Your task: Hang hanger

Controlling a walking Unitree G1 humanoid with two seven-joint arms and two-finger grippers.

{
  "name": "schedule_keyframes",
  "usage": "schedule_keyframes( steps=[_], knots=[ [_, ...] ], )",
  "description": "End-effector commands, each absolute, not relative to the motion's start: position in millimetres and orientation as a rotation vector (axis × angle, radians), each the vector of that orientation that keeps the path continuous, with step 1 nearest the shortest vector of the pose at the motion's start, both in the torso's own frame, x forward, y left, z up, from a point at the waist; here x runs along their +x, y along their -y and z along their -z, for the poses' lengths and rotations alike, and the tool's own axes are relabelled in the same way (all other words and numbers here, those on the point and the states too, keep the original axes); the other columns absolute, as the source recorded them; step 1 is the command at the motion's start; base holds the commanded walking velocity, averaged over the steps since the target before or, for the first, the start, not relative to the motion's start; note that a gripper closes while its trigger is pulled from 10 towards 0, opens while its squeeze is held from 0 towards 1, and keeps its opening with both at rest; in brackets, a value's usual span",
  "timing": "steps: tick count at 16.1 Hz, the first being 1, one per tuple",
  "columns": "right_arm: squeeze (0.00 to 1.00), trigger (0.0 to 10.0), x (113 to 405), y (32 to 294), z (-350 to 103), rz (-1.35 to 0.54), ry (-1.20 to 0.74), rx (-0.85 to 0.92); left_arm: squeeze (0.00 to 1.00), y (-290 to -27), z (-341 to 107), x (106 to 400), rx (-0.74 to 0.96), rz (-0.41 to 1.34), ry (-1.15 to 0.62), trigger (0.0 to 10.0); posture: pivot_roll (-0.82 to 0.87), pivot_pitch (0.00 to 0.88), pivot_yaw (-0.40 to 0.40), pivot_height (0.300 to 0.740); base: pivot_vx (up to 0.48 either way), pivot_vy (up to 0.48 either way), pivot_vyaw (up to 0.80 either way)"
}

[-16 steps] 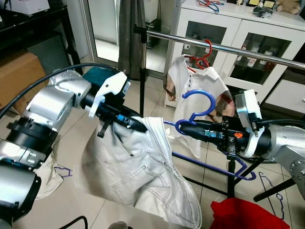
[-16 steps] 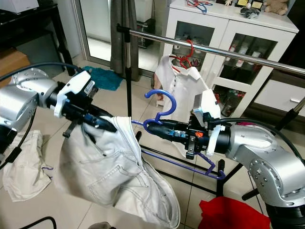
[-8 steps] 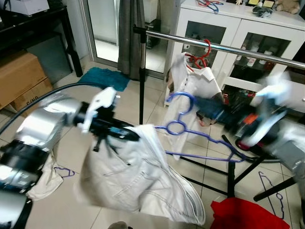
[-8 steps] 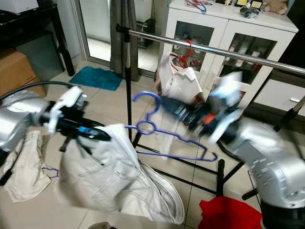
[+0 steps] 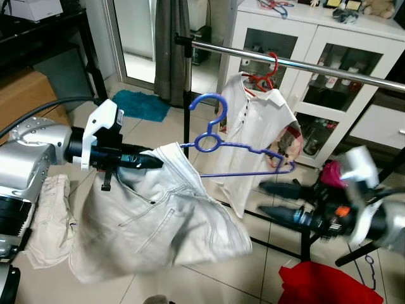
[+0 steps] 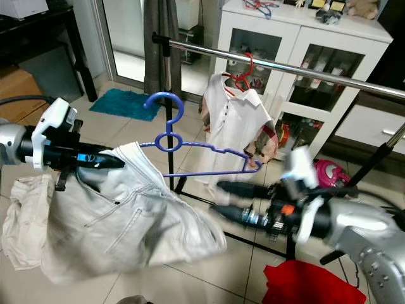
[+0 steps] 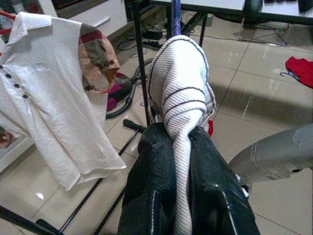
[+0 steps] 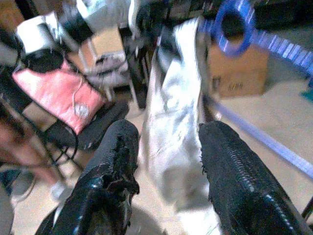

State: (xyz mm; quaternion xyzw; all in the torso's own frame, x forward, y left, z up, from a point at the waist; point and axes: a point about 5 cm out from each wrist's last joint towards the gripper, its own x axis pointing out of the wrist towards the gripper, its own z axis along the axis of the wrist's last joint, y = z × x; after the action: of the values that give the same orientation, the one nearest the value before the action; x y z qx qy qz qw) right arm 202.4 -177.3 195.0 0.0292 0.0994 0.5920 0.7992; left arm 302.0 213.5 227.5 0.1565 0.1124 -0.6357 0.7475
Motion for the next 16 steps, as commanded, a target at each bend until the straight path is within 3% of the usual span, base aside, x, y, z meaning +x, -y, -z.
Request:
schedule_keyframes(
  steps=[1, 4, 5, 6, 12, 13, 14, 15, 16],
  knots=[
    [1.00, 10.0, 204.5, 177.2, -184.7, -1.240, -0.262, 0.012, 0.00, -213.2, -243.5, 300.9, 0.356, 1.386, -0.176, 0.0, 0.10, 0.000, -0.037, 0.740, 0.000, 0.000, 0.00],
    [1.00, 10.0, 219.5, 168.6, -147.6, -1.135, -0.308, -0.111, 0.00, -208.2, -252.8, 297.0, 0.325, 1.410, -0.134, 0.0, 0.09, 0.000, -0.036, 0.740, 0.000, 0.000, 0.00],
    [0.87, 10.0, 222.7, 164.5, -139.5, -1.131, -0.309, -0.116, 0.00, -207.2, -254.7, 295.6, 0.321, 1.419, -0.127, 0.0, 0.10, 0.000, -0.036, 0.740, 0.000, 0.000, 0.00],
    [0.00, 10.0, 230.0, 160.2, -132.9, -1.096, -0.289, -0.131, 0.00, -207.0, -255.8, 294.5, 0.324, 1.424, -0.125, 0.0, 0.10, 0.000, -0.036, 0.740, 0.000, 0.000, 0.00],
    [0.00, 10.0, 247.7, 148.9, -109.1, -1.039, -0.255, -0.201, 0.00, -214.1, -261.2, 294.7, 0.327, 1.400, -0.115, 0.0, 0.11, 0.000, -0.059, 0.740, 0.000, 0.000, 0.00],
    [0.00, 4.7, 246.7, 151.6, -106.3, -1.052, -0.270, -0.179, 0.00, -216.3, -262.1, 294.9, 0.328, 1.393, -0.113, 0.0, 0.11, 0.000, -0.060, 0.740, 0.000, 0.000, 0.00],
    [0.00, 3.8, 246.0, 152.8, -105.0, -1.059, -0.278, -0.171, 0.00, -216.9, -262.4, 295.1, 0.329, 1.391, -0.112, 0.0, 0.11, 0.000, -0.061, 0.740, 0.000, 0.000, 0.00],
    [0.00, 0.0, 244.3, 154.5, -103.0, -1.074, -0.293, -0.160, 0.00, -217.9, -263.0, 295.5, 0.330, 1.387, -0.110, 0.0, 0.11, 0.000, -0.062, 0.740, 0.000, 0.000, 0.00],
    [0.00, 0.0, 240.4, 159.0, -95.6, -1.107, -0.338, -0.152, 0.00, -219.0, -265.1, 296.6, 0.326, 1.380, -0.098, 0.0, 0.11, 0.000, -0.063, 0.740, 0.000, 0.000, 0.00]
  ],
)
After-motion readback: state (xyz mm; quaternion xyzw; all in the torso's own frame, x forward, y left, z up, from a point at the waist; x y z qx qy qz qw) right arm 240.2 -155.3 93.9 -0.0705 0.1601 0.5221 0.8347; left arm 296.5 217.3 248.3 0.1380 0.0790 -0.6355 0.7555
